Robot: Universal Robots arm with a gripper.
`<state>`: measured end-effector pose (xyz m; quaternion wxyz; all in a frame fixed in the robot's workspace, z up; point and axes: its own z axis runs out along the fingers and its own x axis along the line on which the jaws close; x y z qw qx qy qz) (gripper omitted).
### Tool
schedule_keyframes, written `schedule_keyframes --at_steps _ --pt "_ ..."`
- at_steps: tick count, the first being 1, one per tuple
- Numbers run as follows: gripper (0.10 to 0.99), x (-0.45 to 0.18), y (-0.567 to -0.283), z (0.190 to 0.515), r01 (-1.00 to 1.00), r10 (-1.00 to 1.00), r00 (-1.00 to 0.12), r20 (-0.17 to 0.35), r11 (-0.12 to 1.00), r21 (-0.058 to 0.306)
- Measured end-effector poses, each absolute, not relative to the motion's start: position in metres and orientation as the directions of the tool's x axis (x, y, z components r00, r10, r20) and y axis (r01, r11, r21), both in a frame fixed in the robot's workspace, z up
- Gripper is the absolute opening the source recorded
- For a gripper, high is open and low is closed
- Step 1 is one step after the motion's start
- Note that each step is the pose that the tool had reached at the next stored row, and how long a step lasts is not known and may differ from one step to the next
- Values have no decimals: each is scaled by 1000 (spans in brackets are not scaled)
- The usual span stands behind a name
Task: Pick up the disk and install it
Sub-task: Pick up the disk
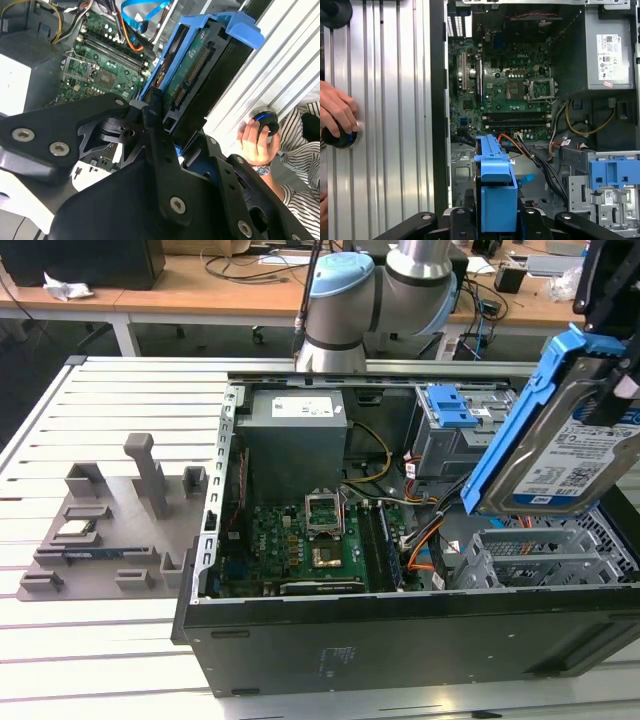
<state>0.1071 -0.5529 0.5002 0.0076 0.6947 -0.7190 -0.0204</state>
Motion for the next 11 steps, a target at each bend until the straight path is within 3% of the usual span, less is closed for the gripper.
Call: schedule_keyframes --at_steps 11 --pt "365 140 -553 500 -999 -999 -35 -17 34 42"
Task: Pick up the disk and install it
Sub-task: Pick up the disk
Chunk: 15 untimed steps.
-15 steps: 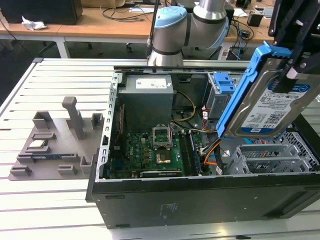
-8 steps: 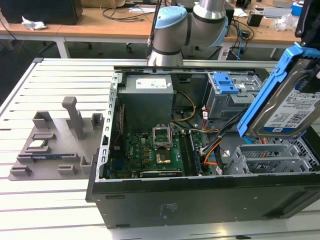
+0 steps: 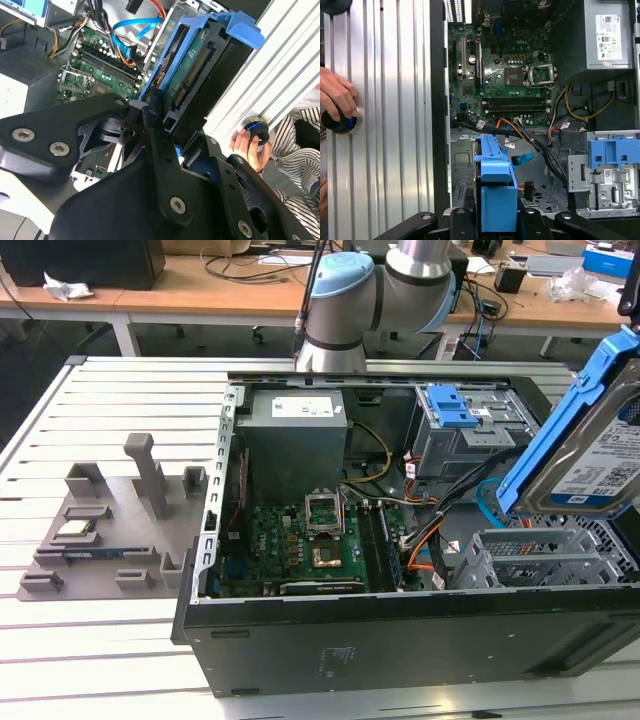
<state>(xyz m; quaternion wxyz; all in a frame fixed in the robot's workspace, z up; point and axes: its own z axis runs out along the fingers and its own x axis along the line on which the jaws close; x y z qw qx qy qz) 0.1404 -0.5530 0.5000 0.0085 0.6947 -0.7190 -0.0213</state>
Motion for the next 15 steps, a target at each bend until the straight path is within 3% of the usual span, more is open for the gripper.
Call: schedule_keyframes --at_steps 15 --pt "365 153 -553 500 -998 -999 -35 -17 34 45"
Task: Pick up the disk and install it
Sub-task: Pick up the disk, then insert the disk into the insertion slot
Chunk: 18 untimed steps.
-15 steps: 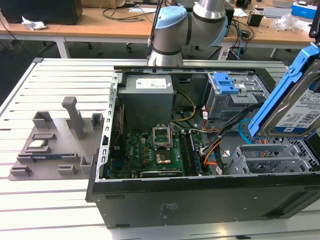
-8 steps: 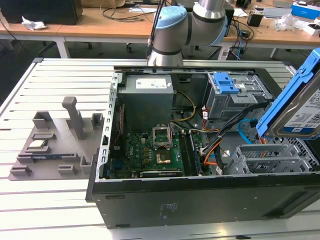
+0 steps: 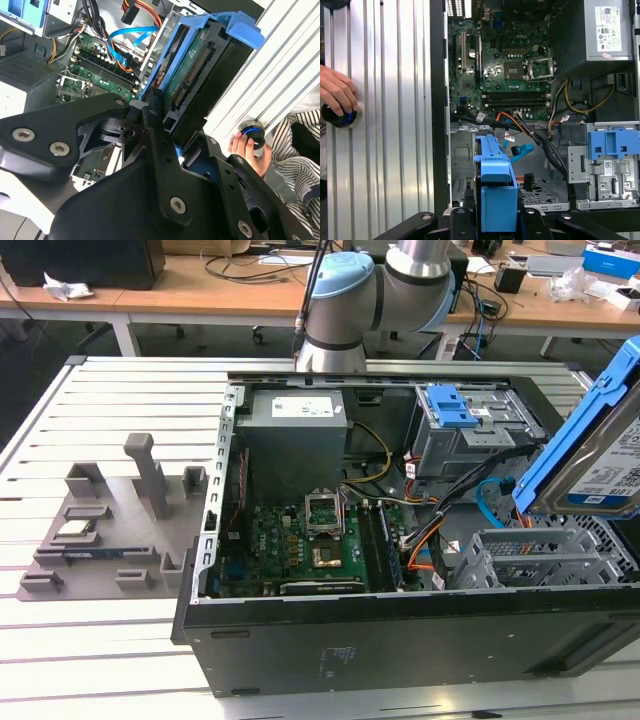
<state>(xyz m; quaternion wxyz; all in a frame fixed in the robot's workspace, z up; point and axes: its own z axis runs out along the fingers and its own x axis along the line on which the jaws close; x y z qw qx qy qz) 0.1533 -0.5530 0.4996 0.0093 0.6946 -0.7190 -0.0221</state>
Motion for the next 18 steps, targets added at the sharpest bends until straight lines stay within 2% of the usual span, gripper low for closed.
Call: schedule_keyframes --at_steps 5,9,18 --pt "365 153 -553 500 -998 -999 -35 -17 34 45" --pt "365 153 -553 497 -993 -994 -109 -26 108 46" --pt "365 153 -556 479 -995 -996 -88 -30 86 46"
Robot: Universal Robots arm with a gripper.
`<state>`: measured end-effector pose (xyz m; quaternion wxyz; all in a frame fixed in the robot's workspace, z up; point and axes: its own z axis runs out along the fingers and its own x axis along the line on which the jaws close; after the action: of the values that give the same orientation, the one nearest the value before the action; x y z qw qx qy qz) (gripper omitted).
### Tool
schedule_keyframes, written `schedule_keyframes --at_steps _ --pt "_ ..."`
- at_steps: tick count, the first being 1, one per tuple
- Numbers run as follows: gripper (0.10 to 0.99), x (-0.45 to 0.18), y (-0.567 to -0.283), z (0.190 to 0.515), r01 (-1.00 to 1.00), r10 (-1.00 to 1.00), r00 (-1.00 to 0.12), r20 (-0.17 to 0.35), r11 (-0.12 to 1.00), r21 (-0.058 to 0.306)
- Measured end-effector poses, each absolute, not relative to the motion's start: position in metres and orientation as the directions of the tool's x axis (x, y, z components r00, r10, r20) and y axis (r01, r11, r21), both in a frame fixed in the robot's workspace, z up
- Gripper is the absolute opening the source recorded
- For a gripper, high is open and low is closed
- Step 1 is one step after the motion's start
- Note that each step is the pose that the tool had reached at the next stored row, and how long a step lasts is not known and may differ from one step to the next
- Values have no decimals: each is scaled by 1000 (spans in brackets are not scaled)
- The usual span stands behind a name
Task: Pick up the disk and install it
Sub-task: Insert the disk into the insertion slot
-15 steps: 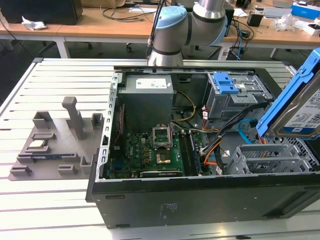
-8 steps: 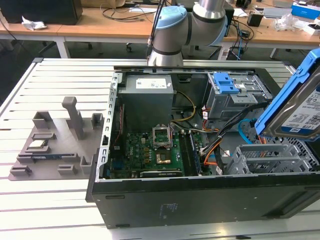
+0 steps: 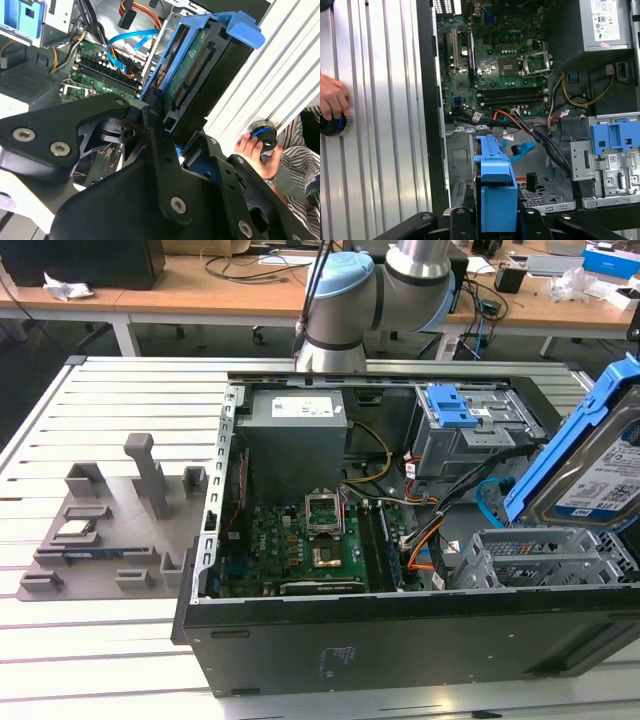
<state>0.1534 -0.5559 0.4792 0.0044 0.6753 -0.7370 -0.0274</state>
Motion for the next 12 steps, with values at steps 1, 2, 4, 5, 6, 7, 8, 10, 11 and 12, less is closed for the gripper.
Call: schedule_keyframes --at_steps 1,2,4,5,6,7,8,10,11,12 --pt "365 153 -556 476 -996 -996 -82 -31 80 46" --pt "365 153 -556 474 -996 -996 -80 -31 79 46" --pt "365 153 -556 470 -996 -996 -79 -30 77 46" --pt "365 153 -556 468 -996 -997 -78 -30 76 46" --pt "365 153 -556 462 -996 -997 -76 -31 75 46" --pt "365 153 -555 457 -996 -997 -73 -31 72 46" --pt "365 152 -554 453 -997 -997 -71 -30 69 46" --pt "365 152 -554 448 -997 -997 -70 -31 69 46" --pt "365 152 -553 444 -997 -997 -71 -31 69 46" --pt "365 152 -553 441 -997 -997 -71 -30 69 46"
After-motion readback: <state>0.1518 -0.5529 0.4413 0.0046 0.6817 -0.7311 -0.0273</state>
